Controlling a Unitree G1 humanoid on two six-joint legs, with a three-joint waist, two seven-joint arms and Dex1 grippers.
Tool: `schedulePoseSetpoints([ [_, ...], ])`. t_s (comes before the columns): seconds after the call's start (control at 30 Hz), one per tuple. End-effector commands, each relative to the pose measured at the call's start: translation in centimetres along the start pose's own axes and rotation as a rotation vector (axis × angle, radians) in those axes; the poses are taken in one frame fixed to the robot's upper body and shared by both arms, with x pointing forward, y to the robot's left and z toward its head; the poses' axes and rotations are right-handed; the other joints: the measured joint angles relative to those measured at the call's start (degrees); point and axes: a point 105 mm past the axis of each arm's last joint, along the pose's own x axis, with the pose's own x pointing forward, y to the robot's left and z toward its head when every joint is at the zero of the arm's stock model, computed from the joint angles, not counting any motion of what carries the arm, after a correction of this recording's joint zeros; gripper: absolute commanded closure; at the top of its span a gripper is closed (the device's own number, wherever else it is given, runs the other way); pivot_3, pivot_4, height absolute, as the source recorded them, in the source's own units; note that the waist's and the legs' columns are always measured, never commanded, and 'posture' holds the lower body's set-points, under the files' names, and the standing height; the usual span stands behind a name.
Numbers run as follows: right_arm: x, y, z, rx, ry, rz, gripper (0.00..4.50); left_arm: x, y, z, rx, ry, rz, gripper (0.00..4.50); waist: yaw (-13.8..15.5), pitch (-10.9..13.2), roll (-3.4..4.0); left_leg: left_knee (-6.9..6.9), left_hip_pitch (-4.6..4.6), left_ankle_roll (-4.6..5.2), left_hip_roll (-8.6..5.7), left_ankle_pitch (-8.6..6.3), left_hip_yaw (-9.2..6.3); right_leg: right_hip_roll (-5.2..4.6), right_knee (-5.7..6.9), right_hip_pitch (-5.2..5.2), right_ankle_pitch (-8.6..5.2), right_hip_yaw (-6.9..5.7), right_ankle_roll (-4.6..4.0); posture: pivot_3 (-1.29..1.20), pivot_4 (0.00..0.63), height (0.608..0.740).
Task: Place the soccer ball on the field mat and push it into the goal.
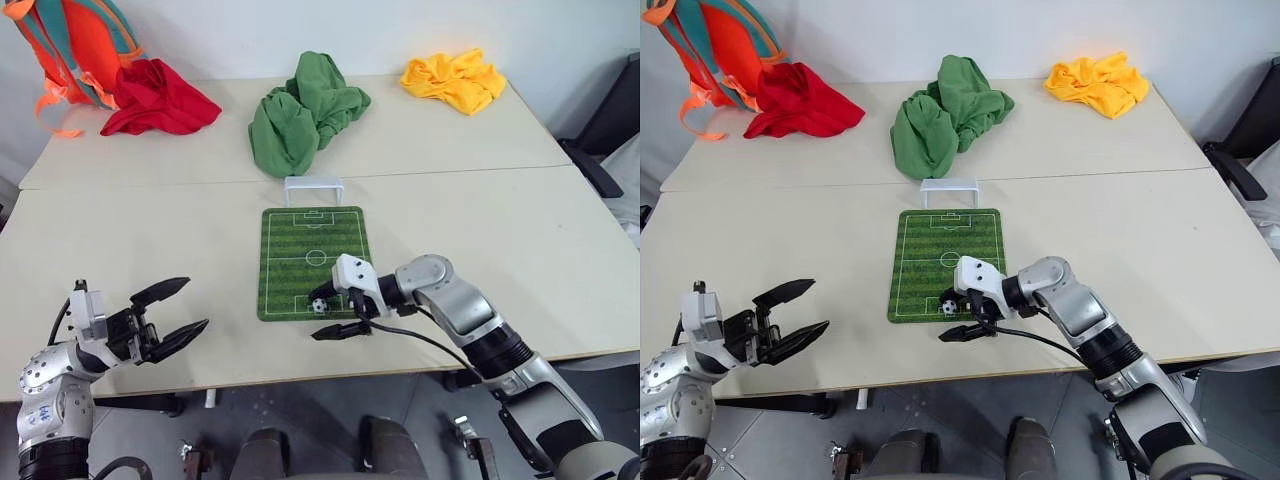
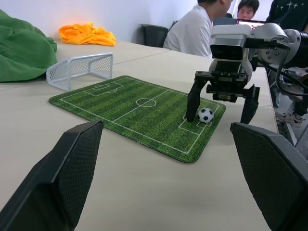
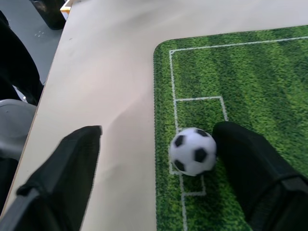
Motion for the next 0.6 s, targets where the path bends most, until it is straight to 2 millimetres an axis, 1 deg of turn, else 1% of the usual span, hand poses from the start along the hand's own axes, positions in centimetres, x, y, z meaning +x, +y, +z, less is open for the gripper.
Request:
schedulePoseSetpoints([
  [0.03, -0.8, -0.2, 2.7, -0.083, -0.061, -0.006, 0.56, 0.1, 0.2, 0.5, 0.013, -0.014, -0.004, 0.00, 0.0, 0.0, 0.00, 0.00, 0.00, 0.00, 0.00, 0.00, 0.00, 0.00, 0.00, 0.00, 0.00, 0.00, 0.00, 0.00, 0.150, 0.740],
  [0.2, -1.4, 0.1, 4.6, -0.130, -0.091, -0.002, 0.56, 0.2, 0.4, 0.5, 0.010, -0.017, -0.009, 0.00, 0.0, 0.0, 0.00, -0.01, 0.00, 0.00, 0.00, 0.00, 0.00, 0.00, 0.00, -0.02, 0.00, 0.00, 0.00, 0.00, 0.150, 0.740],
  [0.37, -2.0, 0.7, 5.8, -0.152, -0.112, -0.009, 0.56, 0.3, 0.5, 0.4, 0.006, -0.015, -0.023, 0.00, 0.0, 0.0, 0.00, -0.02, -0.02, -0.01, 0.00, 0.00, 0.00, 0.00, 0.00, -0.03, 0.00, -0.01, 0.00, 0.00, 0.150, 0.740],
  [0.43, -2.5, 1.8, 5.9, -0.144, -0.131, 0.013, 0.95, 0.4, 0.5, 0.5, 0.004, -0.017, -0.033, 0.00, 0.1, 0.0, 0.00, -0.02, -0.02, -0.01, 0.00, 0.00, 0.00, 0.00, 0.00, -0.03, 0.00, -0.01, 0.00, 0.00, 0.150, 0.740],
  [0.47, -2.7, 2.3, 5.5, -0.132, -0.127, 0.016, 1.18, 0.5, 0.6, 0.5, 0.003, -0.019, -0.039, 0.00, 0.3, 0.0, 0.00, -0.03, -0.03, -0.01, 0.00, 0.00, 0.00, 0.00, -0.01, -0.03, 0.00, -0.02, 0.00, 0.00, 0.150, 0.740],
  [0.53, -2.9, 2.9, 4.7, -0.110, -0.113, 0.018, 1.83, 0.7, 0.7, 0.6, 0.002, -0.021, -0.049, 0.00, 0.4, 0.0, -0.01, -0.03, -0.04, -0.01, 0.00, -0.02, -0.03, 0.00, -0.02, -0.01, 0.00, -0.03, 0.00, 0.00, 0.150, 0.740],
  [0.6, -3.0, 3.3, 4.0, -0.096, -0.101, 0.023, 2.60, 0.7, 0.7, 0.5, 0.000, -0.017, -0.057, 0.00, 0.2, 0.0, -0.01, -0.03, -0.03, 0.00, -0.01, -0.04, 0.01, 0.00, -0.05, -0.01, 0.00, -0.02, 0.00, 0.00, 0.150, 0.740],
])
